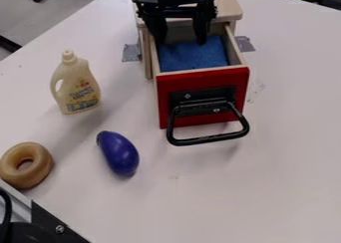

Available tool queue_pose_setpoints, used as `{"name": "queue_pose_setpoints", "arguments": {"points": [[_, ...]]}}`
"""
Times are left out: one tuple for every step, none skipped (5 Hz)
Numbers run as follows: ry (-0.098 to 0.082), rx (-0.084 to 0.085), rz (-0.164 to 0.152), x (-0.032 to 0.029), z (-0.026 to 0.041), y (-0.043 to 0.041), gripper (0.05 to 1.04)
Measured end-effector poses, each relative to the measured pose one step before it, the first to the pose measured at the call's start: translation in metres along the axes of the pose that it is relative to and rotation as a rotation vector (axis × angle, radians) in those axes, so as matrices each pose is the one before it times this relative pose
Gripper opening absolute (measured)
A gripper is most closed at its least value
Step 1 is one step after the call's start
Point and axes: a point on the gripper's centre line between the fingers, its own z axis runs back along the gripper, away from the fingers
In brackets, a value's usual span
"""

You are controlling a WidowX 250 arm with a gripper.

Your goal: Put the eggplant in the drawer

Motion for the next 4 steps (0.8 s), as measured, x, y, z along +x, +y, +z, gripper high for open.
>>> {"name": "queue_pose_setpoints", "arguments": {"points": [[0.0344,-0.0036,0.0022,-0.0067,-0.0098,-0.00152,0.997],[-0.0077,0.0002,0.0223,-0.00558,-0.00233,0.00345,0.997],[-0.025,-0.0118,0.0169,-0.01106,0.01508,-0.00002,0.997],[-0.0235,-0.0229,0.0509,-0.01991,0.00801,0.00749,0.997]]}}
